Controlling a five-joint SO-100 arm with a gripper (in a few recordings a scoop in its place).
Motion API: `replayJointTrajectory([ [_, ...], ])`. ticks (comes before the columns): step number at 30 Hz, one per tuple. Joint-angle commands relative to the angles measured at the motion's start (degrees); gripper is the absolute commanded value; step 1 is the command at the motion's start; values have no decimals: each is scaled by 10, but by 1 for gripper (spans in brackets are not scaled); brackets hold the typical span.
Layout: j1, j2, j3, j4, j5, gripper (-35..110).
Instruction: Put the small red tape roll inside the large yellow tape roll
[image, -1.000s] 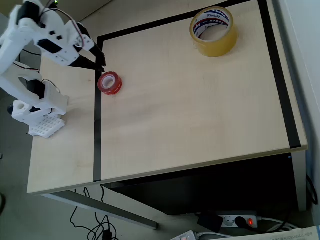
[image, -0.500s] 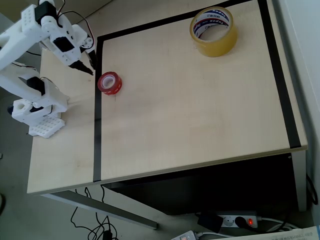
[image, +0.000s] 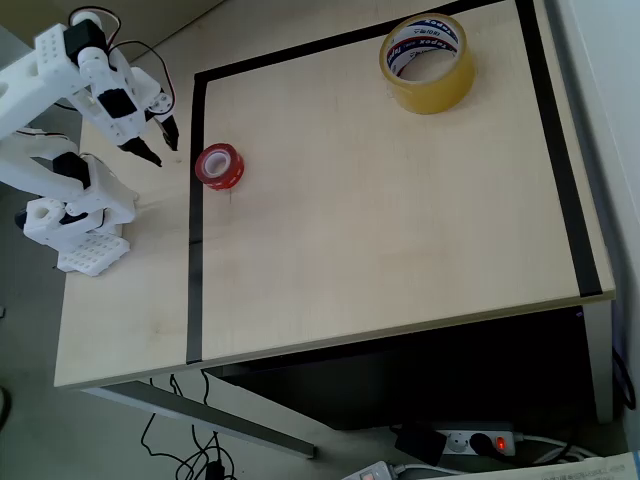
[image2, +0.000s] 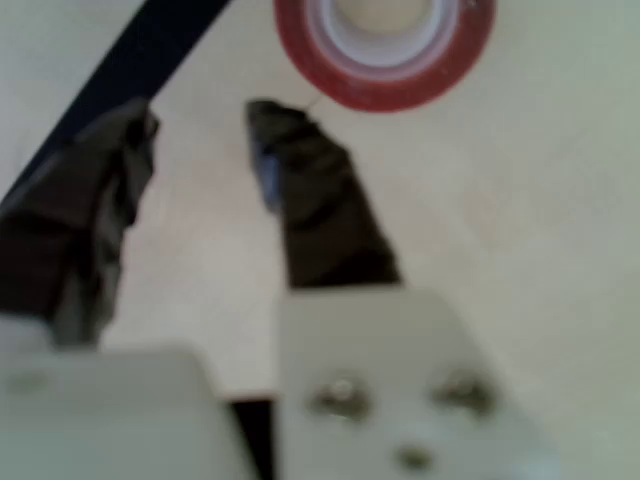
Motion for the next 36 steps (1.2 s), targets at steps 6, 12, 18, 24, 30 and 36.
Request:
replayJointTrajectory([
  [6,-11,54,40,-28,-149,20],
  [12,-6,31,73,-79,-146,22],
  [18,4,2,105,-133,-145,22],
  [24,9,-38,115,-175,-144,22],
  [30,10,-71,118,-206,-144,21],
  [36,10,-109,120,-247,-135,20],
])
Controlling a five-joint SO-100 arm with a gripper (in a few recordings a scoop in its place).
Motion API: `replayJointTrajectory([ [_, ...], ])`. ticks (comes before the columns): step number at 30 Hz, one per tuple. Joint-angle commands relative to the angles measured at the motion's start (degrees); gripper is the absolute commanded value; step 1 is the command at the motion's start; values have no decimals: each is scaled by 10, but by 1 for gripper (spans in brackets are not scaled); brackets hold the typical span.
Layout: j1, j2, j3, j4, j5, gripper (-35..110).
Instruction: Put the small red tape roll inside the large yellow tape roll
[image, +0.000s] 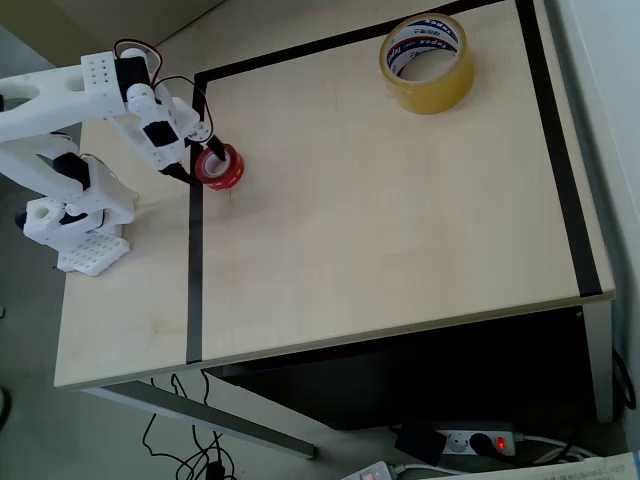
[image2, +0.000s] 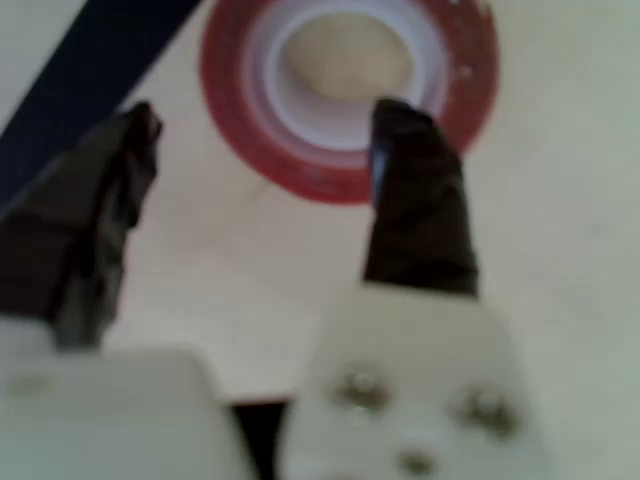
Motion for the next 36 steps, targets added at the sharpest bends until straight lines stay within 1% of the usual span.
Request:
replayJointTrajectory([
  [1,-6,-6,-2,-14,-132,20],
  [8,-18,-25,-2,-46,-106,12],
  [12,-28,-38,0,-54,-91,12],
  [16,-40,-7,7,-25,-81,13],
  [27,-31,157,-16,123,-85,13],
  [36,-24,171,20,127,-85,13],
])
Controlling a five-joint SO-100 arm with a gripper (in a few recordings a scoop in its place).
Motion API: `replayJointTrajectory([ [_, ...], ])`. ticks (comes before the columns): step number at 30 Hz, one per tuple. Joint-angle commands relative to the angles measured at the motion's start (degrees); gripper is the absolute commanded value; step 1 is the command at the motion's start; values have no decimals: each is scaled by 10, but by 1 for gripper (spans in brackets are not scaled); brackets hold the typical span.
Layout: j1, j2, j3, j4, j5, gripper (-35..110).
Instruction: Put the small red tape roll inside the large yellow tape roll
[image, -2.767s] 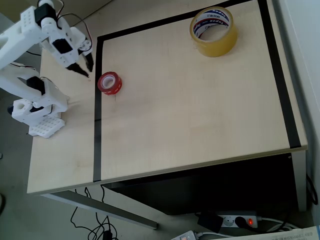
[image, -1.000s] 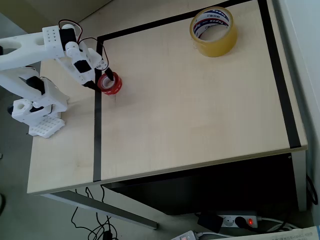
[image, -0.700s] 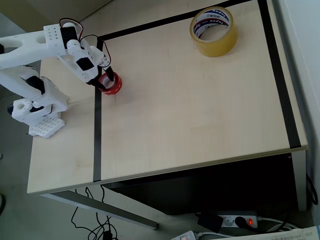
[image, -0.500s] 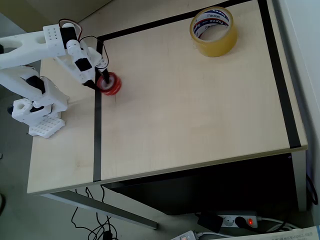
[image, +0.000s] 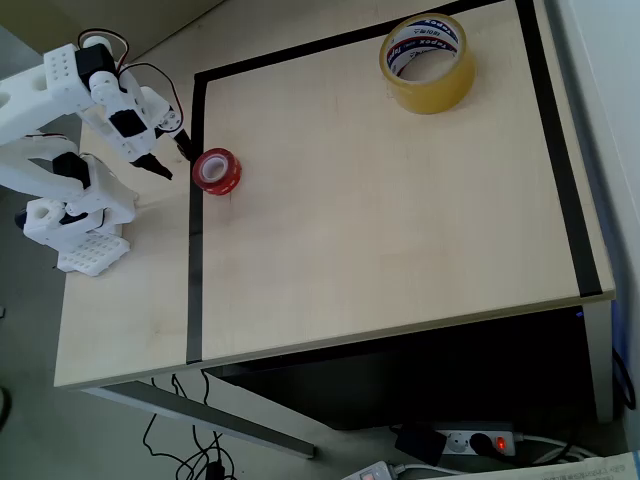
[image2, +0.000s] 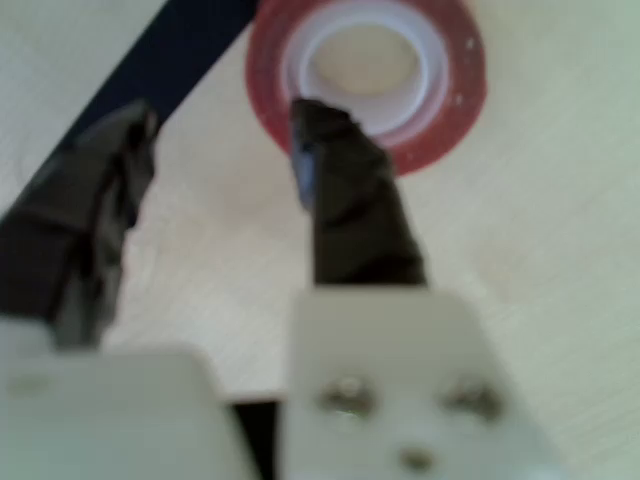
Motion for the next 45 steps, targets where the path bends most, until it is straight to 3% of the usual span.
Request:
replayJointTrajectory([
  [1,-4,33,18,-1,-85,13],
  [17,25,-115,84,-217,-72,13],
  [27,47,-170,70,-368,20,0],
  [32,76,-178,25,-377,31,0],
  [38,113,-159,-109,-296,25,0],
  [45,76,-78,-221,-294,30,0],
])
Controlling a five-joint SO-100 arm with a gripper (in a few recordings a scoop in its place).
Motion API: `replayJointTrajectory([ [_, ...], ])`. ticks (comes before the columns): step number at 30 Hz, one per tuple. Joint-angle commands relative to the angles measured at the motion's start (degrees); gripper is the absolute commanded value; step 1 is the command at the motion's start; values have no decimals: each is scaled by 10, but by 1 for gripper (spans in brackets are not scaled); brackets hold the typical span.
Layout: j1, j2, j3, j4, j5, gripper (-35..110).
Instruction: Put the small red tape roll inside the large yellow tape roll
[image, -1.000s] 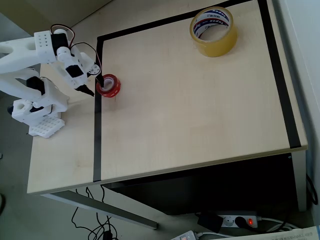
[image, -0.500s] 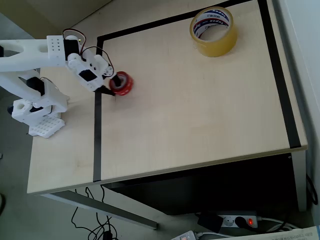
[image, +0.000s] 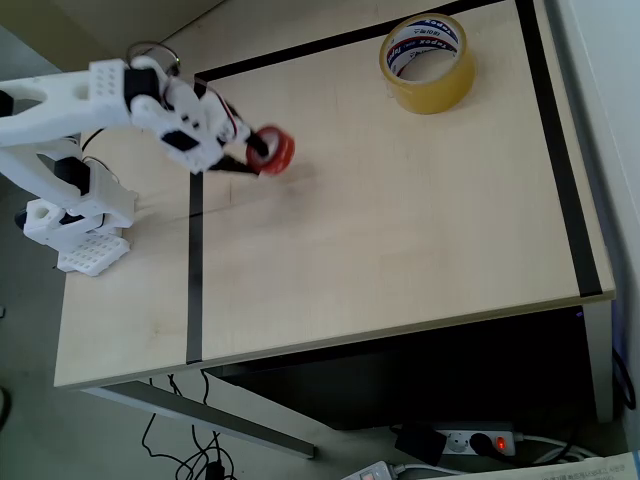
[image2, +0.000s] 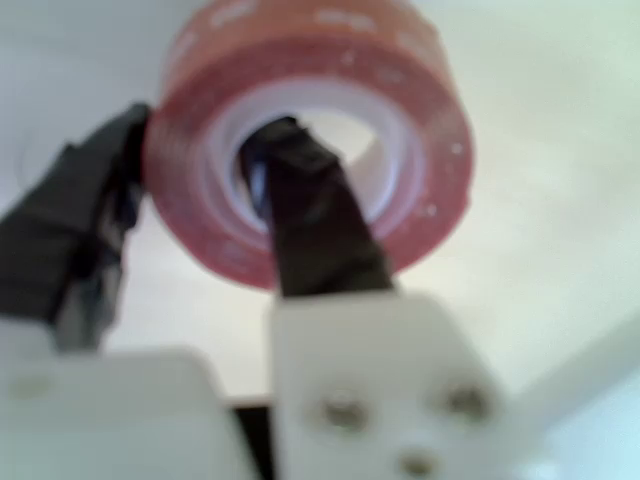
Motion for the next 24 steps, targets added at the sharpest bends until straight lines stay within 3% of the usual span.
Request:
replayJointTrajectory([
  [1,-31,76,-107,6,11,0],
  [7,-69,144,-127,-25,71,0],
  [19,22,459,25,159,90,0],
  [24,16,378,-91,148,83,0],
])
